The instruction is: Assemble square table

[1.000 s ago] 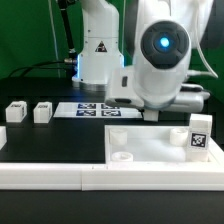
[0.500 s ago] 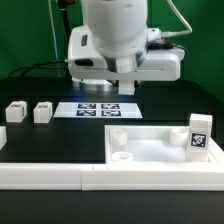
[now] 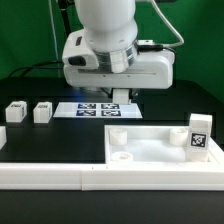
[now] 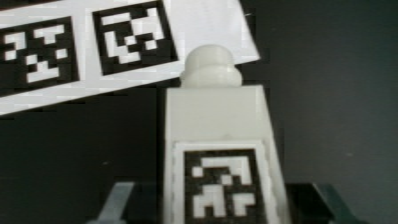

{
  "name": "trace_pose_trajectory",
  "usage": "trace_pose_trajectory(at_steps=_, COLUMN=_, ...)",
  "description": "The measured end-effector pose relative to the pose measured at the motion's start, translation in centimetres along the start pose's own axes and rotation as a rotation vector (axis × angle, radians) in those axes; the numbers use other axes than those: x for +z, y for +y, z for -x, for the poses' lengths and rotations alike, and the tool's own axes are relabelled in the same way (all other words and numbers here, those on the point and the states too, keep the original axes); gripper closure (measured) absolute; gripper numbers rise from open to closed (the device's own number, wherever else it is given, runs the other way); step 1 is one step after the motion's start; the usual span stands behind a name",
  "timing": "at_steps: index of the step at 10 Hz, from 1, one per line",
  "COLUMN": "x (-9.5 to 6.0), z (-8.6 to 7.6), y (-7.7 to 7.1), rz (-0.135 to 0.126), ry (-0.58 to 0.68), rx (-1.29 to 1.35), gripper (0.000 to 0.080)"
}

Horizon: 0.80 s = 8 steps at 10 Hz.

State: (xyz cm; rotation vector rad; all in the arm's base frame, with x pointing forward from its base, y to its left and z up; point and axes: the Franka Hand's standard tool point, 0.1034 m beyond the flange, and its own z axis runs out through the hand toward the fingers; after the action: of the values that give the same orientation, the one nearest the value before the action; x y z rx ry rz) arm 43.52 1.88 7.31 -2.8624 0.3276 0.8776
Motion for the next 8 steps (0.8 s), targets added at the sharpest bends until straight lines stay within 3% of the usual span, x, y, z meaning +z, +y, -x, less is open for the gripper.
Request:
trace_pose_trajectory(at_steps=1, x=-3.0, z=-1.1, y=-0.3, rz=-0.014, ry=0.06, rx=-0.008, gripper=0.0509)
trace_pose_trajectory(at_steps=3, x=-7.9, z=-5.1, y=0.5, rz=-0.027, ry=0.272, rx=-0.027, gripper=0.0509)
trace_pose_trajectory(at_steps=4, x=-9.1, z=-5.3, y=0.4, rz=-0.032, ry=0.314, rx=-0.024, gripper=0.0509)
trace_pose_trajectory(at_steps=8, x=-9.5, z=-6.6, y=0.6, rz=-0.012, ry=0.604, rx=-0.026, gripper=0.0509)
